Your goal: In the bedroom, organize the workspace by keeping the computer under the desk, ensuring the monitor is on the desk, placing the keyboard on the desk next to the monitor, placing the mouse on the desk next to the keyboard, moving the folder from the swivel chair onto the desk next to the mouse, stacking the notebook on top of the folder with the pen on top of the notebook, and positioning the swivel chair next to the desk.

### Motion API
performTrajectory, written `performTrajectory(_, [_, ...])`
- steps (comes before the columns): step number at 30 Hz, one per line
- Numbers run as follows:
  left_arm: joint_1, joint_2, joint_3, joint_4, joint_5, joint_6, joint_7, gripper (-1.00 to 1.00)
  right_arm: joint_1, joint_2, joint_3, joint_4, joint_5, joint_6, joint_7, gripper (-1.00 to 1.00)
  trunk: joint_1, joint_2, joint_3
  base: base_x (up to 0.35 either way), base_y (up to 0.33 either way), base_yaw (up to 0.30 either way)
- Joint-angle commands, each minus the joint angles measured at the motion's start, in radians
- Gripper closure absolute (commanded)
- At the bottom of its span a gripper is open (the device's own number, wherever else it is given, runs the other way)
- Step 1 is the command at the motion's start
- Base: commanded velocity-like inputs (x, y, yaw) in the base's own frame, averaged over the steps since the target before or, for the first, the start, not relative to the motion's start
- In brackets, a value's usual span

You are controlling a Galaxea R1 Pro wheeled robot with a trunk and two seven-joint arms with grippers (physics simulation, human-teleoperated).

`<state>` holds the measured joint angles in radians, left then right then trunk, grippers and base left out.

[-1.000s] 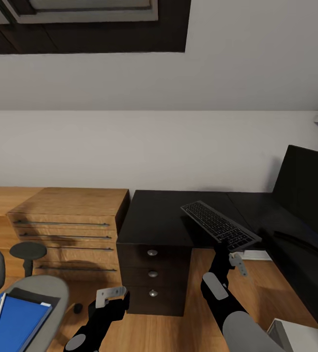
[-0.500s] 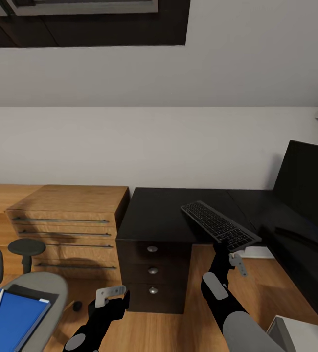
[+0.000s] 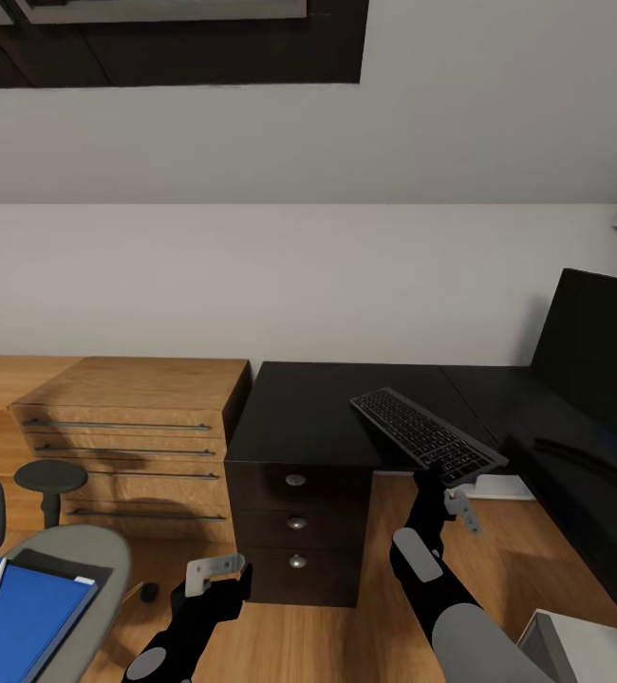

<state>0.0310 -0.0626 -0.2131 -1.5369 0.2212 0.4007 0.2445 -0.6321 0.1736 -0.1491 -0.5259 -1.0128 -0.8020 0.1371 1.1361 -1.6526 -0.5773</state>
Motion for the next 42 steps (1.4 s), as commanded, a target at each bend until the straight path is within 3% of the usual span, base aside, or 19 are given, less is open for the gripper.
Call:
performTrajectory(1, [0.0, 0.0, -0.001, -0.002, 0.01, 0.003, 0.008, -1.0, 0.0, 0.001, -0.001, 0.003, -0.033, 0.001, 0.009, 1.0, 0.0, 0.0, -0.001, 0.0, 0.0, 0.0])
performTrajectory(18, [0.0, 0.001, -0.001, -0.001, 0.011, 0.004, 0.007, -1.0, 0.0, 0.001, -0.001, 0.003, -0.034, 0.001, 0.009, 1.0, 0.0, 0.0, -0.001, 0.0, 0.0, 0.0])
performTrajectory(29, [0.0, 0.002, 0.0, 0.0, 0.01, 0.004, 0.008, -1.0, 0.0, 0.001, -0.001, 0.001, -0.034, 0.001, 0.009, 1.0, -0.031, 0.056, 0.024, 0.0, 0.0, 0.0])
performTrajectory(42, [0.0, 0.004, 0.0, 0.001, 0.01, 0.004, 0.007, -1.0, 0.0, 0.001, -0.002, 0.001, -0.034, 0.0, 0.009, 1.0, -0.031, 0.056, 0.024, -0.068, 0.0, 0.0])
